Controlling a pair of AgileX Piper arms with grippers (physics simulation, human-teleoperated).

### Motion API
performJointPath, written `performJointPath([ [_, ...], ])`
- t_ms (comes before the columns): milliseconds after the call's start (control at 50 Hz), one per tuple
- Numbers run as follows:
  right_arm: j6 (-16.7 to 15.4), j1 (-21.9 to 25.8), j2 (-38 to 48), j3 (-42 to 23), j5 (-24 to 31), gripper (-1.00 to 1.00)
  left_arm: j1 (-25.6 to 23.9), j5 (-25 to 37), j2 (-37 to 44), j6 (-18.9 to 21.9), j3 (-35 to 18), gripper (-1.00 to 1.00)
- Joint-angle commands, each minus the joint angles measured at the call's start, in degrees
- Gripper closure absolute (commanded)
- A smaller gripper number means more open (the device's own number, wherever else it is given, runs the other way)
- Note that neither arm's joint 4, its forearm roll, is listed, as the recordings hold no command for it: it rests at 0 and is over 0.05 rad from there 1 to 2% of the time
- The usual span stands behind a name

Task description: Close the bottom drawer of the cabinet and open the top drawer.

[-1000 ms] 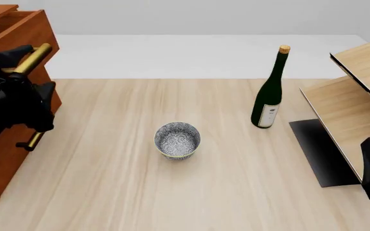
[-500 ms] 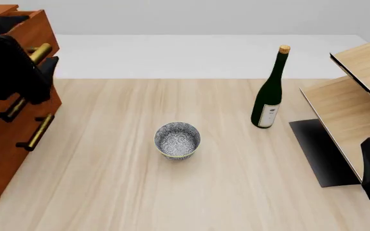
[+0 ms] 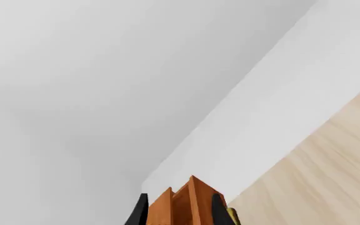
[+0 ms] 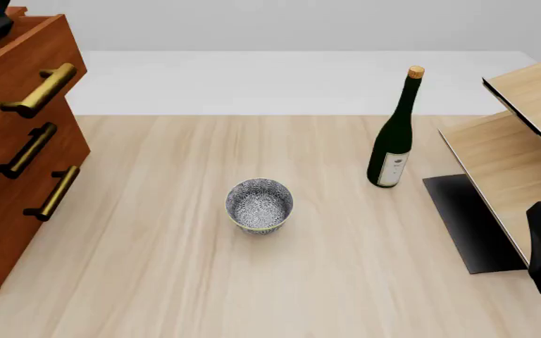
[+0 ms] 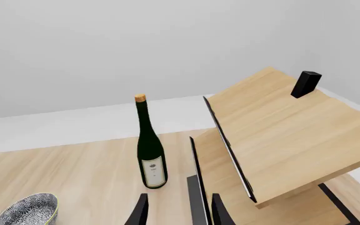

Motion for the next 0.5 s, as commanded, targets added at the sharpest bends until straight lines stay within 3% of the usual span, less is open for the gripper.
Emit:
performJointPath([
  [20,0.23,0.09,0.12,-0.03,-0.06,-1.0,-0.83,18.53,4.6,-16.03,-16.33,-1.0],
  [40,0.24,0.05,0.21,-0.02,-0.16,-1.0,-0.02,18.24,3.98,-15.12,-16.23,-1.0],
  [60,0.24,0.03,0.28,-0.01,-0.22,-1.0,0.96,19.86,4.33,-17.37,-17.89,-1.0],
  [100,0.28,-0.01,0.33,0.0,-0.29,-1.0,-1.69,24.98,8.51,-21.65,-22.57,-1.0],
  [140,0.18,-0.01,0.34,0.02,-0.3,-1.0,0.93,25.46,7.69,-22.46,-23.31,-1.0],
  [160,0.18,0.0,0.26,0.01,-0.22,-1.0,-0.9,27.44,9.58,-24.79,-25.2,-1.0],
  [200,0.19,-0.01,0.28,0.01,-0.25,-1.0,1.08,28.54,9.15,-25.92,-25.66,-1.0],
  [280,0.12,-0.1,0.41,0.02,-0.37,-1.0,-0.75,34.43,12.75,-33.5,-30.64,-1.0],
  [320,0.07,-0.11,0.2,0.01,-0.17,-1.0,1.62,35.4,12.18,-34.11,-30.67,-1.0],
  [360,0.01,-0.07,-0.03,0.0,0.06,-1.0,1.29,37.9,13.71,-38.42,-32.18,-1.0],
  [400,-0.05,-0.03,-0.16,0.0,0.17,-1.0,0.46,38.18,14.05,-38.55,-32.48,-1.0],
  [500,-0.15,-0.03,-0.24,-0.02,0.26,-1.0,2.14,40.17,15.03,-44.29,-32.98,-1.0],
])
